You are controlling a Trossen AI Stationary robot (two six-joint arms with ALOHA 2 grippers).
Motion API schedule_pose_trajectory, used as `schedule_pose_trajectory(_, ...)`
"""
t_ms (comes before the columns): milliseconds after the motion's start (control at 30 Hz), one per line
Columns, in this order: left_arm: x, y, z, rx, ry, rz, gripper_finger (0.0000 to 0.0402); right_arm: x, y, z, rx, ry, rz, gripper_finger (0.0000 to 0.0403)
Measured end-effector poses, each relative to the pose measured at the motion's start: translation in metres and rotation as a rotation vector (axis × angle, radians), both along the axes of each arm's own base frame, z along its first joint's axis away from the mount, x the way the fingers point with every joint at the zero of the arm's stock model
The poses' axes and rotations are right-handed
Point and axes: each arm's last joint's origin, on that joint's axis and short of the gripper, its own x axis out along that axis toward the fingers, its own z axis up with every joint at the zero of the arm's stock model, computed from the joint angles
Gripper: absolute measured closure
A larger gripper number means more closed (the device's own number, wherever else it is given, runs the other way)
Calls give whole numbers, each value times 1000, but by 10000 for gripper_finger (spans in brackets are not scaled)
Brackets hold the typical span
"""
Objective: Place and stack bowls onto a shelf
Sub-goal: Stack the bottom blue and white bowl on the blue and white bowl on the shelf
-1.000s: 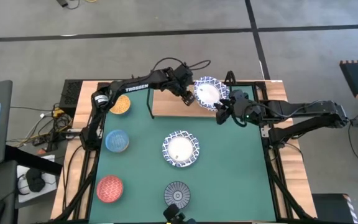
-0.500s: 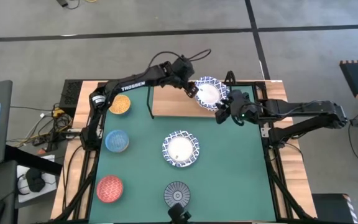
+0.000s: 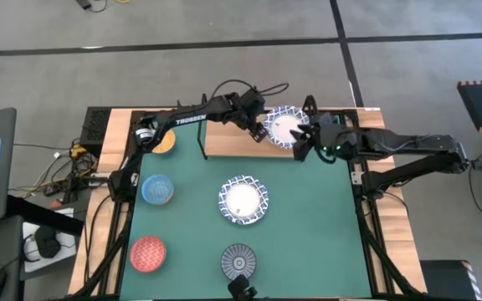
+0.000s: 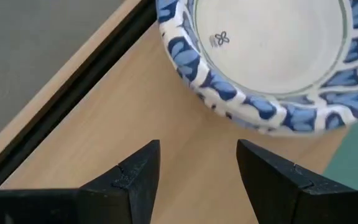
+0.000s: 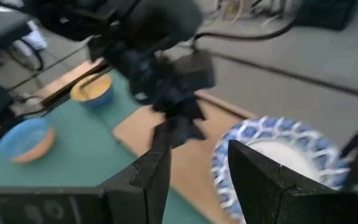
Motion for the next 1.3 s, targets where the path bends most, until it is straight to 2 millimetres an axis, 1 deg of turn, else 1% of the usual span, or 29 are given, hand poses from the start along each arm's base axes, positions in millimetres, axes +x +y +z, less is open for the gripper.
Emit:
schedule_pose_trajectory(100, -5, 1, 20, 42, -49, 13, 205, -6, -4, 16, -43, -22, -52, 218)
schedule_pose_trajectory(167, -6, 1, 30, 68, -92, 19, 205, -11, -9, 24, -50, -31, -88, 218)
schedule_pose_trajectory(233, -3, 1, 32, 77, -122, 10, 205, -15, -14, 29, -50, -39, -112, 218)
schedule_pose_trajectory(300, 3, -2, 35, 89, -180, -49, 205, -16, -18, 29, -43, -37, -124, 218)
schedule_pose_trajectory(433, 24, -23, 40, 188, -267, -184, 205, -16, -22, 30, -26, -44, -124, 218)
schedule_pose_trajectory(500, 31, -33, 34, 229, -246, -224, 205, -15, -22, 29, -19, -43, -112, 218)
schedule_pose_trajectory(533, 38, -36, 29, 267, -249, -237, 205, -15, -21, 29, -16, -44, -106, 218)
schedule_pose_trajectory(600, 44, -41, 27, 331, -259, -238, 205, -15, -20, 29, -9, -50, -103, 218)
schedule_pose_trajectory(633, 46, -41, 22, 341, -245, -239, 205, -15, -20, 29, -5, -54, -101, 218)
schedule_pose_trajectory(700, 55, -40, 15, 389, -271, -224, 205, -14, -18, 29, 2, -59, -99, 218)
schedule_pose_trajectory(767, 56, -38, -1, 376, -206, -215, 205, -14, -17, 29, 4, -60, -93, 218)
schedule_pose_trajectory(800, 59, -37, -7, 383, -203, -206, 205, -14, -16, 29, 4, -59, -88, 218)
schedule_pose_trajectory(867, 55, -35, -15, 358, -136, -200, 205, -14, -16, 29, 5, -57, -84, 219)
schedule_pose_trajectory(967, 54, -28, -20, 358, -121, -187, 205, -14, -15, 28, 6, -51, -80, 220)
schedule_pose_trajectory(1100, 45, -22, -33, 297, -14, -176, 205, -14, -15, 28, 6, -49, -82, 221)
schedule_pose_trajectory(1300, 36, -16, -38, 257, 70, -146, 205, -14, -15, 28, 3, -46, -82, 221)
